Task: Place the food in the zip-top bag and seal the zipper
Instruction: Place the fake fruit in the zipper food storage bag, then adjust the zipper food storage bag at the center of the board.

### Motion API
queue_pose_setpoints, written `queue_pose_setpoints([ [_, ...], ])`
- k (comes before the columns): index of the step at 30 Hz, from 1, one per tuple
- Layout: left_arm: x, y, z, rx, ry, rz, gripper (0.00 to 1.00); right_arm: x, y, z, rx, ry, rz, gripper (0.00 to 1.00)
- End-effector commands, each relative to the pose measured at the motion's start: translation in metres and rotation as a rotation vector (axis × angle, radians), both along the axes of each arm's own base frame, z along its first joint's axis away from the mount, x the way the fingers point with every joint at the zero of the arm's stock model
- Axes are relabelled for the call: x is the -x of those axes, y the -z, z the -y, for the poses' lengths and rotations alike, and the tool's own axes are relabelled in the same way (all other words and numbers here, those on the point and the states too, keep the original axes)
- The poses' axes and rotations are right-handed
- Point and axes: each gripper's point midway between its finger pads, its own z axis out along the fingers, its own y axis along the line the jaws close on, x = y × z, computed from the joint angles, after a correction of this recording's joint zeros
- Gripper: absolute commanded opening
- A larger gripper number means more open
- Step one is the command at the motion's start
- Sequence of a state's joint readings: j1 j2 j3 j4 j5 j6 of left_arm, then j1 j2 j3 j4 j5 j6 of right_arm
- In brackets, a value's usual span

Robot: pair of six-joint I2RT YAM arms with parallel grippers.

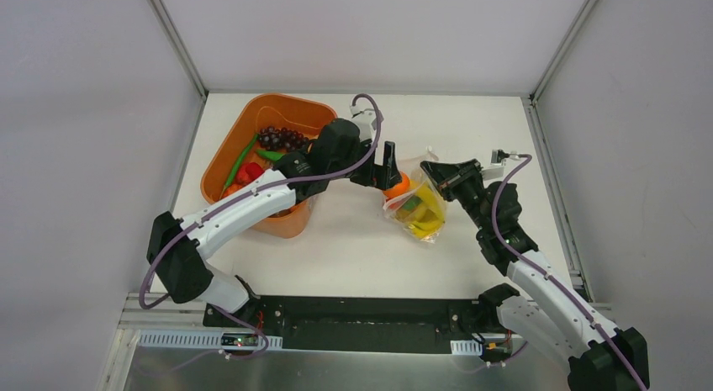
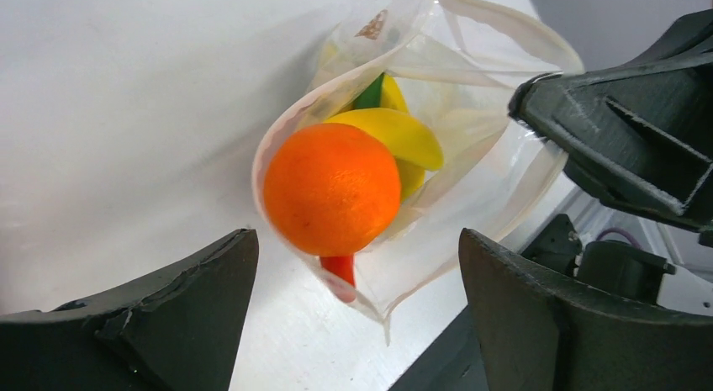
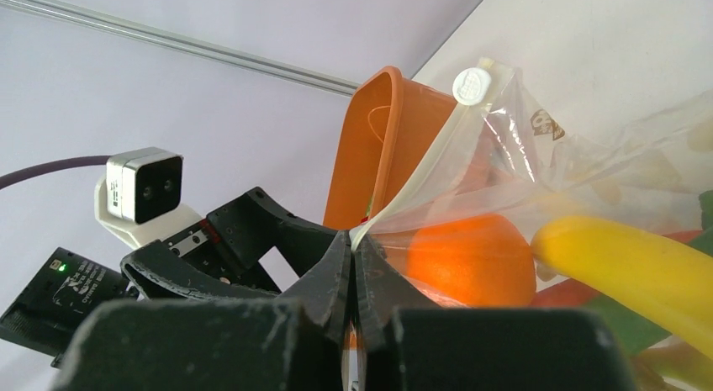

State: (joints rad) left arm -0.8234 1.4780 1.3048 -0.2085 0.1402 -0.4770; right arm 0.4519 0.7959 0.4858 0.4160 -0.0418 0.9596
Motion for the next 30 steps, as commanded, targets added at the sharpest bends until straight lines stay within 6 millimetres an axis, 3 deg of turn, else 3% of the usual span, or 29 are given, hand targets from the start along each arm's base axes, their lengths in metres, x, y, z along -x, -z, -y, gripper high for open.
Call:
queue_pose_setpoints([
  [1,-0.006,-0.005,-0.028,-0.100,-0.068,0.072,0.89,0.002,-0.031,0.000,-0.064,-0.012,0.095,0.00],
  [4,-0.018,0.007,-0.045,-0.184,-0.170,0.069,0.87,0.003,-0.033,-0.001,-0.063,-0.021,0.099,0.00],
  [7,-0.023,0.019,-0.051,-0.243,-0.209,0.038,0.73,0.004,-0.035,-0.003,-0.060,-0.035,0.105,0.00],
  [13,-0.019,0.026,-0.040,-0.192,-0.178,0.001,0.53,0.004,-0.035,-0.002,-0.057,-0.033,0.107,0.00],
  [21,-0.021,0.050,-0.032,-0.196,-0.176,-0.071,0.39,0.006,-0.037,-0.008,-0.050,-0.068,0.114,0.00],
  [24,-0.024,0.053,-0.026,-0.189,-0.165,-0.084,0.36,0.006,-0.037,-0.011,-0.046,-0.085,0.112,0.00],
  [30,-0.020,0.061,-0.017,-0.164,-0.130,-0.114,0.23,0.006,-0.037,-0.010,-0.043,-0.080,0.113,0.00],
])
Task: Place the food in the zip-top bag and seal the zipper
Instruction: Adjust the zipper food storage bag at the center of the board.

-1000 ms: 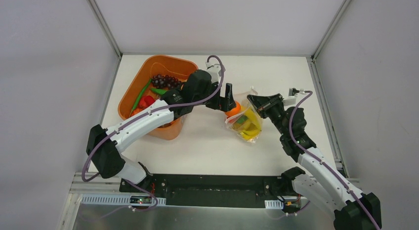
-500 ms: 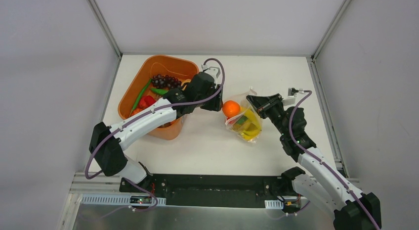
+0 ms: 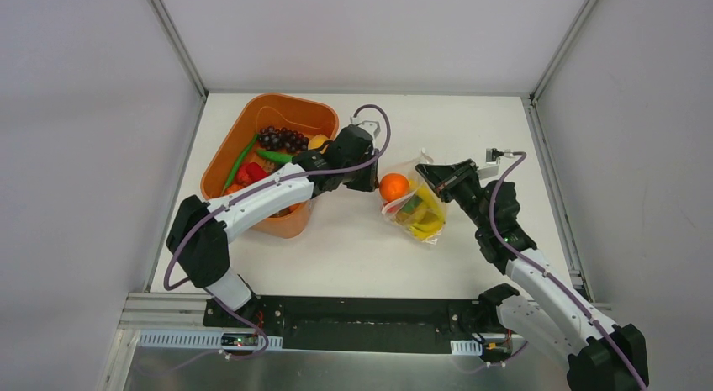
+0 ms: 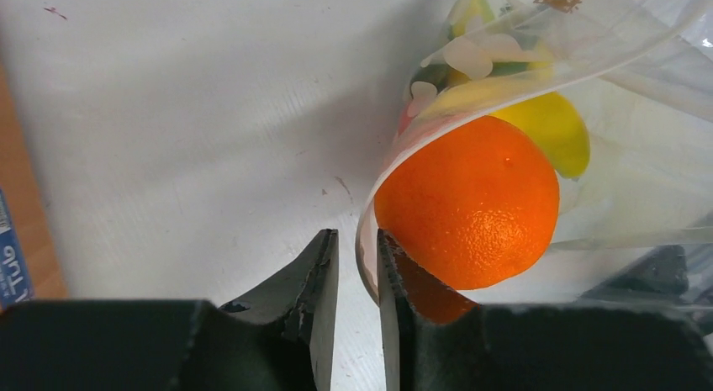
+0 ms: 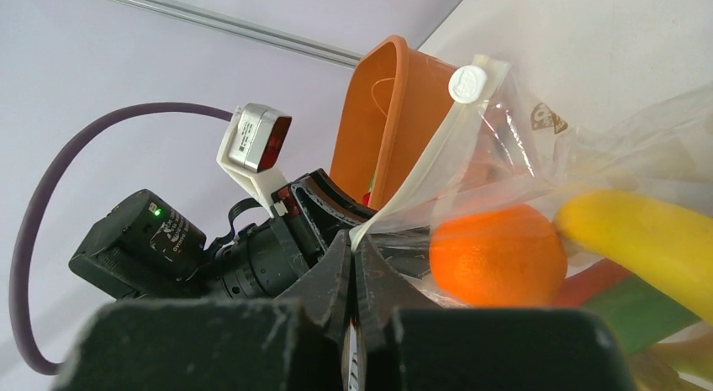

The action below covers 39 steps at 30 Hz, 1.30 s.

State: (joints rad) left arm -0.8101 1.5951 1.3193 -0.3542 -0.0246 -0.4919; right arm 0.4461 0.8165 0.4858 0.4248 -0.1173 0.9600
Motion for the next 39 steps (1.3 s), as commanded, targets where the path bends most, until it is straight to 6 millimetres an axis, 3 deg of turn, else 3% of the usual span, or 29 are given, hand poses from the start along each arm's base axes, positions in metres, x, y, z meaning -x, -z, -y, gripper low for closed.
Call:
queue_pose_setpoints([
  [1,0.000,-0.009,0.014,0.081,0.030,-0.012,0.19,0.001,-0.041,-0.001,-0.051,-0.011,0.121,0.00],
  [4,0.002,-0.011,0.016,0.095,0.048,-0.010,0.00,0.000,-0.040,-0.002,-0.048,-0.015,0.116,0.00],
  [7,0.002,-0.028,0.012,0.115,0.055,0.024,0.00,-0.003,-0.033,-0.005,-0.014,-0.022,0.084,0.00],
  [14,0.014,-0.122,-0.017,0.185,0.070,0.222,0.00,-0.008,-0.041,-0.006,0.188,-0.050,0.089,0.00],
  [17,0.021,-0.142,-0.027,0.197,0.061,0.250,0.00,-0.011,-0.040,0.001,0.254,-0.020,0.059,0.00],
  [19,0.018,-0.133,-0.034,0.163,0.022,0.235,0.00,-0.017,-0.027,0.010,0.301,0.033,-0.002,0.00],
  [20,0.013,-0.120,-0.036,0.119,-0.001,0.202,0.00,-0.021,-0.018,0.012,0.332,0.047,-0.036,0.00],
  [23,0.008,-0.090,-0.042,0.033,-0.050,0.096,0.00,-0.031,0.029,0.007,0.453,0.002,-0.199,0.00],
  [26,0.013,-0.092,-0.027,0.105,0.001,0.079,0.00,-0.030,0.055,-0.003,0.527,-0.094,-0.320,0.00],
  [29,0.015,-0.099,-0.024,0.137,0.012,0.093,0.00,-0.028,0.039,-0.018,0.453,-0.156,-0.242,0.00],
  [36,0.019,-0.116,-0.033,0.159,-0.004,0.135,0.00,-0.007,-0.036,-0.030,0.313,-0.220,0.038,0.00],
  [39,0.020,-0.119,-0.033,0.165,0.002,0.136,0.00,-0.006,-0.038,-0.026,0.308,-0.200,0.081,0.00],
])
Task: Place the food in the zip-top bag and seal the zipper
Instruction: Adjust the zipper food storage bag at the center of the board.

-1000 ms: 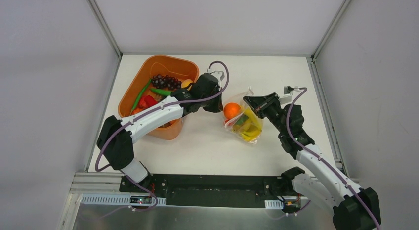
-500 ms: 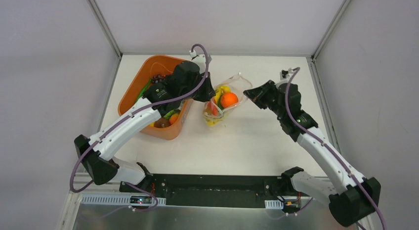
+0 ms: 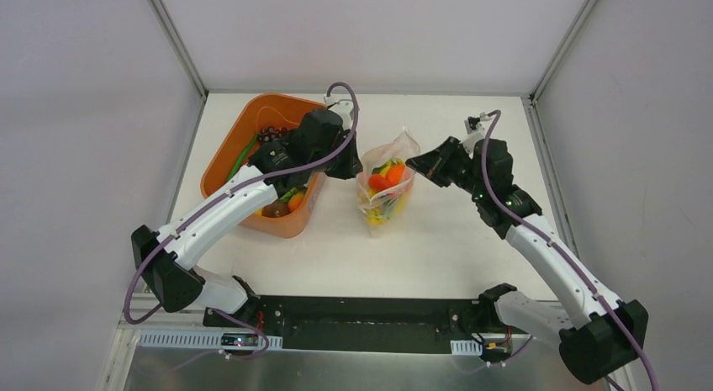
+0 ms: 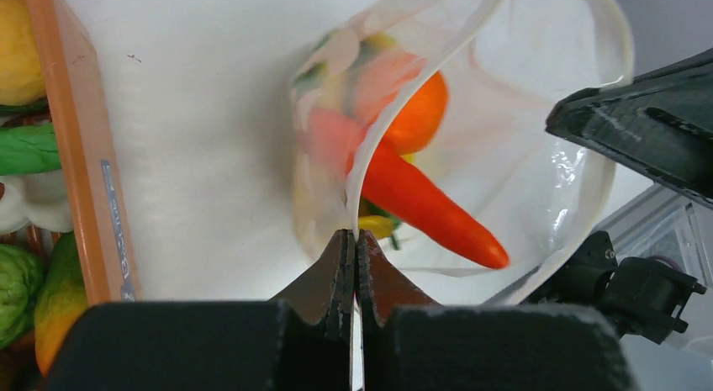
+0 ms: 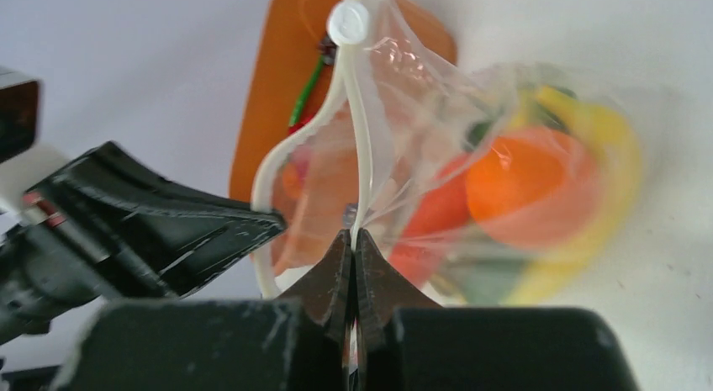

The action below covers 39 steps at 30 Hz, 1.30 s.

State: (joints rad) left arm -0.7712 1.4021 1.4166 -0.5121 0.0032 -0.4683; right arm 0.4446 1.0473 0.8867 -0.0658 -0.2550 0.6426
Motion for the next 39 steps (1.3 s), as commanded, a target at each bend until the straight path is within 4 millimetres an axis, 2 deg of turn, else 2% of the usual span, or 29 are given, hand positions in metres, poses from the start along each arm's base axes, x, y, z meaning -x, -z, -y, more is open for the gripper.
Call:
queue_pose_setpoints([
  [1,0.004,-0.025,0.000,0.068,0.004,0.043,0.00,0.001,-0.035,-0.001,-0.068,-0.016,0.165,0.00],
  [3,0.002,-0.016,-0.002,0.049,-0.012,0.023,0.00,-0.010,-0.013,0.005,-0.027,0.046,0.079,0.00],
  [5,0.002,-0.007,-0.002,0.031,-0.015,-0.006,0.00,-0.013,0.011,0.000,0.012,0.030,-0.019,0.00],
  [8,0.002,0.001,-0.001,0.024,-0.011,-0.024,0.00,-0.008,0.020,-0.012,-0.021,-0.025,-0.086,0.00],
  [12,0.004,0.007,-0.005,-0.003,-0.014,-0.039,0.00,-0.006,0.010,-0.015,-0.062,-0.039,-0.071,0.00],
  [17,0.001,0.003,-0.013,-0.004,-0.043,-0.010,0.00,-0.003,-0.016,-0.008,-0.083,-0.022,0.037,0.00],
  [19,-0.002,0.001,-0.015,-0.003,-0.051,-0.005,0.08,-0.001,-0.019,-0.007,-0.093,-0.015,0.055,0.00],
  [22,-0.002,0.002,-0.017,-0.007,-0.054,-0.007,0.16,0.000,-0.017,-0.006,-0.094,-0.013,0.055,0.00],
  [24,-0.002,0.003,-0.020,-0.014,-0.063,-0.007,0.31,-0.001,-0.014,-0.007,-0.094,-0.017,0.044,0.00],
  [32,0.000,-0.008,-0.036,-0.014,-0.100,0.055,0.68,-0.003,-0.004,-0.012,-0.090,-0.036,0.006,0.00],
  [35,-0.004,-0.011,-0.057,-0.053,-0.180,0.108,0.74,-0.003,-0.004,-0.012,-0.089,-0.033,0.006,0.00],
  [39,-0.011,-0.010,-0.103,-0.130,-0.349,0.167,0.88,-0.003,-0.004,-0.010,-0.089,-0.026,0.009,0.00],
])
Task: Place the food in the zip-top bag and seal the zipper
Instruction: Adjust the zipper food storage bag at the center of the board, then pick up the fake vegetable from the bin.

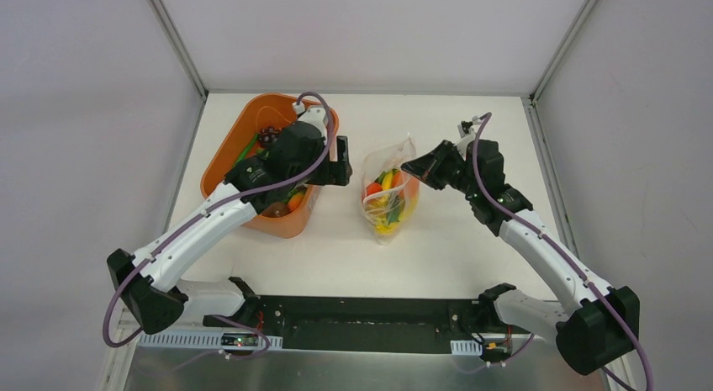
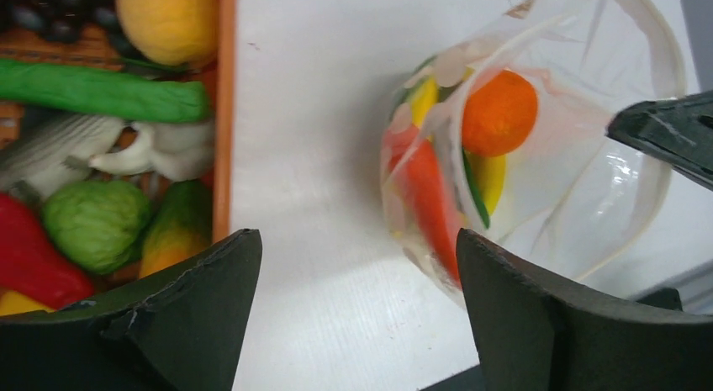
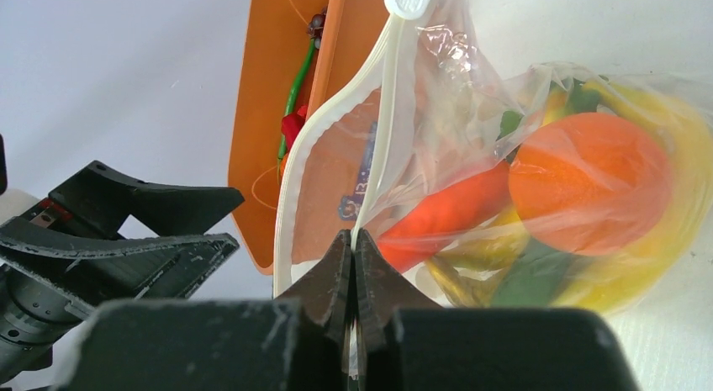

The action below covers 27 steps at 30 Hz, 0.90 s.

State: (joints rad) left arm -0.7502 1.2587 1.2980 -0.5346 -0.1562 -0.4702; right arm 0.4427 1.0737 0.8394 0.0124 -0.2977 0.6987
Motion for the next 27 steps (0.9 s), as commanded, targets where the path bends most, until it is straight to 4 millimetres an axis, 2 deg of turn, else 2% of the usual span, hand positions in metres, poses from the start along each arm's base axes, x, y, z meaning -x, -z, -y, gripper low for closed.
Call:
queue_pose_setpoints([
  [1,-0.015,-0.010,-0.064,-0.084,-0.244,0.108,0.90,-0.002,-0.015,-0.001,-0.035,-0.003,0.047,0.00],
  [6,-0.022,0.011,-0.131,-0.090,-0.480,0.067,0.93,-0.002,-0.014,-0.001,-0.032,-0.001,0.046,0.00],
  [10,-0.022,0.034,-0.171,-0.088,-0.621,0.025,0.97,-0.003,-0.012,-0.002,-0.030,-0.001,0.041,0.00],
  [13,-0.021,0.056,-0.194,-0.098,-0.709,-0.034,0.98,-0.004,-0.011,-0.003,-0.032,-0.004,0.032,0.00],
  [20,-0.043,0.100,-0.214,-0.058,-0.801,-0.145,0.94,-0.005,-0.009,-0.007,-0.047,-0.017,0.017,0.00],
  [24,-0.053,0.116,-0.220,-0.074,-0.835,-0.190,0.84,-0.004,-0.009,-0.007,-0.051,-0.021,0.016,0.00],
  [27,-0.058,0.126,-0.219,-0.080,-0.838,-0.221,0.81,-0.004,-0.010,-0.007,-0.051,-0.017,0.020,0.00],
])
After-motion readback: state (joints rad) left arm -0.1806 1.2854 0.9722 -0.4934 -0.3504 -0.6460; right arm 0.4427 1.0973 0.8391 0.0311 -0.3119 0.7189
